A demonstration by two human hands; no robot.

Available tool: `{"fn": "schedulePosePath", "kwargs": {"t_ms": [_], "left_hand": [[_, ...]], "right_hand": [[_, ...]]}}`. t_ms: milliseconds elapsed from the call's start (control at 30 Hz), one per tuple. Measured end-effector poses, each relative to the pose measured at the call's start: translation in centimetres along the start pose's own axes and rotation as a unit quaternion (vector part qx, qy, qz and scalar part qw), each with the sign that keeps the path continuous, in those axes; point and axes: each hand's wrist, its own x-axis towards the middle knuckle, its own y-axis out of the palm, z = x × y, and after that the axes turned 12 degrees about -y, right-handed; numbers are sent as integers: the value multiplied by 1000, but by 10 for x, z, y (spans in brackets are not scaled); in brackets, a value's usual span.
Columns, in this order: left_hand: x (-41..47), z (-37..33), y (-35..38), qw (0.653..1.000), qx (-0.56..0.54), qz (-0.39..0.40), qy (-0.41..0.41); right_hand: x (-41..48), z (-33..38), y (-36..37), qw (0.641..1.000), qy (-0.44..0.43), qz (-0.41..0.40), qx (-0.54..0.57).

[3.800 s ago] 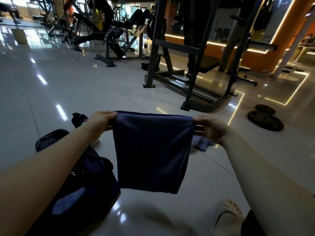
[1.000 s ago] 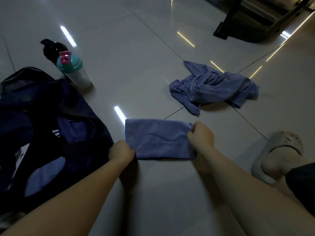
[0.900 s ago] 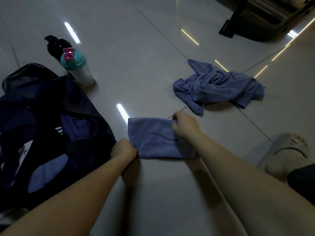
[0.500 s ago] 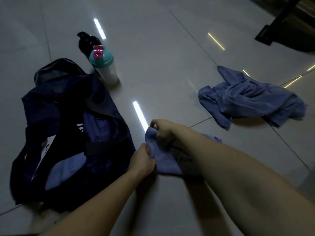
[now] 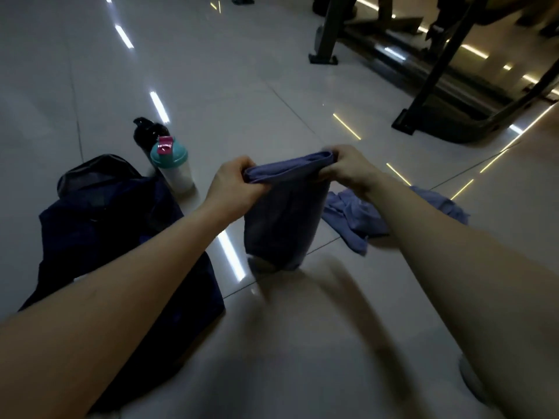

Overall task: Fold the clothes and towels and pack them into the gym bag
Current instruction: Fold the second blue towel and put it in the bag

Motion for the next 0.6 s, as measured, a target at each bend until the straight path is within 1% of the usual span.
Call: {"fn": "schedulePosePath", "kwargs": {"t_ms": [67,100,167,233,333,400,500,600], "left_hand": [[-4,-18,-8,995,43,-39,81],[-9,-20,-10,988,74,-50,122],[-23,-12,-9,969,126,-53,207],[-38,17,-2,948,182,-29,258],[-68,81,20,933,261,39,243],[-93,122,40,926,305,111,196],[-134,168,70,904,359,205,105],[-164,189,89,871,385,297,73]], "right_hand": [[-5,17,-9,998,-37,-49,-13],[-11,23,-10,996,-52,-61,-25],[-30,19,-4,994,-73,-54,-55],[-54,-4,15,992,-73,-28,-94],[-103,-59,58,974,-53,23,-217],[-142,-91,85,958,-26,70,-275],[-199,-128,114,929,9,161,-334],[-235,-144,122,897,35,253,-361]]}}
